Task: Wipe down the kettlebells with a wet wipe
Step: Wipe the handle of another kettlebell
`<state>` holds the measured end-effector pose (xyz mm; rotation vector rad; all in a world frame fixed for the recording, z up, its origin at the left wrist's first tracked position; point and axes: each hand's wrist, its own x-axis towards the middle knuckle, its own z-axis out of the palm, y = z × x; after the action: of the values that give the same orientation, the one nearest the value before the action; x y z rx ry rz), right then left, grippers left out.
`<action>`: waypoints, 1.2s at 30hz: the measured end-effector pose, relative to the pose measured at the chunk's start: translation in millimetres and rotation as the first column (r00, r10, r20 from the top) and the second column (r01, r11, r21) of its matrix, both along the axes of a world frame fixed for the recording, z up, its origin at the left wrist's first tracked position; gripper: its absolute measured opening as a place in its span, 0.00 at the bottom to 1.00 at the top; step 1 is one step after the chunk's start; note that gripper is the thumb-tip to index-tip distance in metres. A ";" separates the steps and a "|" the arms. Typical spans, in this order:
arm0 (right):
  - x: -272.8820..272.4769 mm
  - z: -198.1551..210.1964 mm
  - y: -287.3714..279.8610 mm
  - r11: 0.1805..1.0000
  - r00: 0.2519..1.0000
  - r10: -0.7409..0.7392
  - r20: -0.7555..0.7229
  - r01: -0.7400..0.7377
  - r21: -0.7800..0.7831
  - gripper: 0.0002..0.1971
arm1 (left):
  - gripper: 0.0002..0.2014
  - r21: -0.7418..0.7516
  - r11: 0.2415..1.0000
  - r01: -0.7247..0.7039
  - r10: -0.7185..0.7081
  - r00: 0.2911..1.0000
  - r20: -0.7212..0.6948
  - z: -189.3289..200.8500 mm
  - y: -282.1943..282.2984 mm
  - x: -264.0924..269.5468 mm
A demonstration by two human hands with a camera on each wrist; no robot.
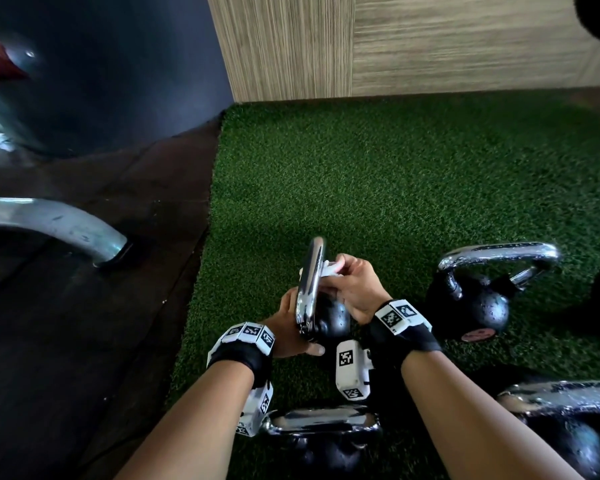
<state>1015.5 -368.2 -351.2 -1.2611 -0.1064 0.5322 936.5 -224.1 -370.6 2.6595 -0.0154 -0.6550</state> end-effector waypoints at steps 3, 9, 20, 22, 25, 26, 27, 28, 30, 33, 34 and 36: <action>-1.4 -1.2 -4.4 0.992 0.984 -0.017 0.179 0.039 -0.123 0.22 | 0.53 -0.053 0.998 -0.026 0.027 1.000 0.016 2.2 -0.2 -2.9; 14.6 12.2 -4.8 0.890 0.869 -0.098 0.485 0.294 -0.347 0.18 | 0.57 -0.092 0.994 -0.056 0.054 0.998 -0.020 3.2 4.2 -3.9; 19.0 8.3 9.0 0.741 0.746 -0.176 0.643 0.530 -0.413 0.16 | 0.46 -0.150 0.985 -0.090 0.077 0.993 -0.093 3.2 5.1 -1.5; 18.0 6.7 11.7 0.718 0.748 -0.155 0.646 0.534 -0.447 0.14 | 0.51 -0.172 0.981 -0.094 0.083 0.994 -0.068 3.0 5.4 -2.5; 19.3 5.5 15.6 0.692 0.756 -0.162 0.634 0.545 -0.473 0.14 | 0.57 -0.183 0.981 -0.070 0.064 0.997 -0.035 4.1 6.0 -2.9; 19.7 5.4 16.7 0.684 0.760 -0.172 0.627 0.550 -0.479 0.14 | 0.57 -0.195 0.978 -0.076 0.072 0.997 -0.029 4.9 6.2 -2.9; 19.9 5.3 17.8 0.677 0.765 -0.174 0.620 0.550 -0.489 0.15 | 0.58 -0.204 0.976 -0.069 0.067 0.998 -0.018 4.6 6.4 -3.3; 19.4 5.1 18.7 0.671 0.779 -0.164 0.605 0.538 -0.511 0.15 | 0.58 -0.202 0.977 -0.070 0.069 0.998 -0.012 5.0 6.1 -4.1; 16.5 3.5 19.9 0.663 0.820 -0.126 0.559 0.489 -0.567 0.13 | 0.59 -0.152 0.986 -0.062 0.063 0.998 -0.004 6.9 4.7 -5.9; 11.8 4.1 21.8 0.661 0.845 -0.110 0.524 0.456 -0.596 0.11 | 0.56 -0.022 1.000 0.002 -0.003 0.999 -0.040 12.6 3.4 -4.0; 10.8 5.9 22.5 0.651 0.849 -0.101 0.518 0.450 -0.611 0.11 | 0.57 -0.002 1.000 0.010 -0.011 0.998 -0.059 15.0 2.4 -4.6; 9.0 10.2 22.2 0.626 0.866 -0.061 0.496 0.420 -0.657 0.09 | 0.59 0.023 1.000 0.011 -0.009 0.997 -0.073 18.5 1.9 -6.9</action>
<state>1024.4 -346.0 -341.0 -2.1819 -0.0784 0.0026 929.6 -222.2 -352.2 2.6578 -0.0008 -0.7599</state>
